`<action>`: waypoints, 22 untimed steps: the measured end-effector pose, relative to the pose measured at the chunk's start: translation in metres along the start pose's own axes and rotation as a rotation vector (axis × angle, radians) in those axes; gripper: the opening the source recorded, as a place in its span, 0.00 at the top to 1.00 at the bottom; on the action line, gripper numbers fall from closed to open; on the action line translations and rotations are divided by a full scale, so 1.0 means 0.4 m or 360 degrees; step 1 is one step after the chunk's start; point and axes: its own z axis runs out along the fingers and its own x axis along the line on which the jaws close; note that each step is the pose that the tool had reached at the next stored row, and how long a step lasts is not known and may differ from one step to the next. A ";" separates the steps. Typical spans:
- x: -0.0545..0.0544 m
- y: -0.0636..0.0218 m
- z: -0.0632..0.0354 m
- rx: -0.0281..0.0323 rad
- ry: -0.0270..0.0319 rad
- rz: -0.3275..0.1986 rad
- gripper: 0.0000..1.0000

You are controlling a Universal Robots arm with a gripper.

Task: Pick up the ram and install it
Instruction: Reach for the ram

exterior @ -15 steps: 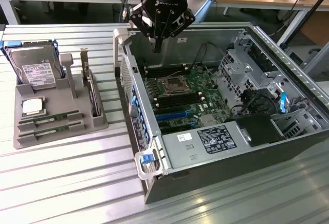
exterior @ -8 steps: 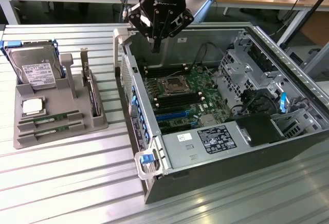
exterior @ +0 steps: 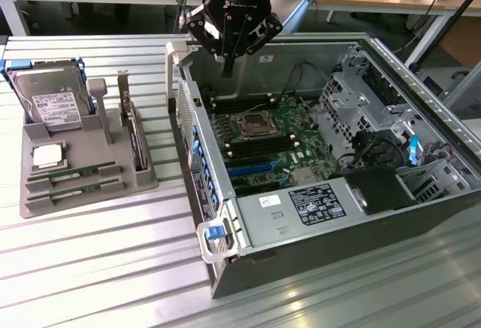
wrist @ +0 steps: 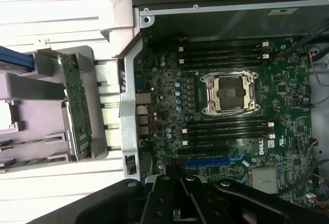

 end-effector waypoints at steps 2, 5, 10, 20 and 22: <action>0.002 0.000 0.000 0.00000 0.00001 0.0000 0.89; 0.003 0.000 0.000 0.00000 0.00000 0.0000 0.89; 0.008 -0.001 0.000 -0.00001 0.00000 0.0000 0.89; 0.016 -0.001 0.000 0.00000 0.00000 0.0000 0.89; 0.018 -0.001 -0.001 0.00000 0.00000 0.0000 0.89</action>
